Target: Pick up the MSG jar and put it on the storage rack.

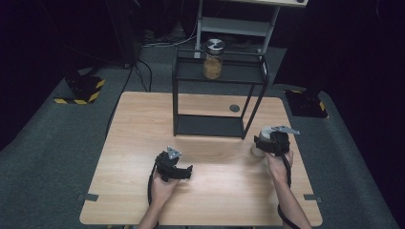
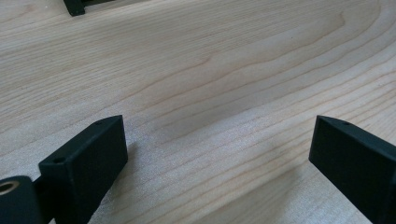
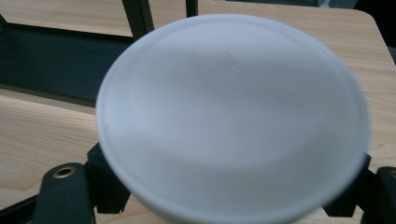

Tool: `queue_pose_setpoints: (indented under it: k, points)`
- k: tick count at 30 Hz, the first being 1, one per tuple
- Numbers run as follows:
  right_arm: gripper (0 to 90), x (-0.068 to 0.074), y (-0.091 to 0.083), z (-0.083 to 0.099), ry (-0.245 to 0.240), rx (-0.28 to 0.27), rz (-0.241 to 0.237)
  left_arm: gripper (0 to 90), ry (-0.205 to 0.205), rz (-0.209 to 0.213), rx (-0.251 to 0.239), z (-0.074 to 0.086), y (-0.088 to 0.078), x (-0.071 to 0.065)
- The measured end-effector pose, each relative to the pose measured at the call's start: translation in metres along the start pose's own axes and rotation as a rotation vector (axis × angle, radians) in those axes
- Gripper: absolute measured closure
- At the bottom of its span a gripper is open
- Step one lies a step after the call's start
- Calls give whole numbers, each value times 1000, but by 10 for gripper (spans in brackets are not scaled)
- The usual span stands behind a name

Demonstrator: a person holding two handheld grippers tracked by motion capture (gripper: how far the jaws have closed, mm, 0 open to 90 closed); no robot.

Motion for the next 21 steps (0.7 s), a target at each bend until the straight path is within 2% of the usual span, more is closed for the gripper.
queue_pose_setpoints:
  k: [9,21]
  points:
    - [306,2,3,2,-6,-7,6,45,-6,3,-4,1,0,1]
    - [334,6,2,5,-24,-21,20,48,-11,3,-8,1,-1,2]
Point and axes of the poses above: each handheld gripper's, and its own axes: y roughly forward along the jaws, z roughly out of its underside, x roughly to its left, the point moved 2 cm from there along y, roughly forward along the jaws, and after that the axes turned 13 degrees about -x, right-handed, at the moved point
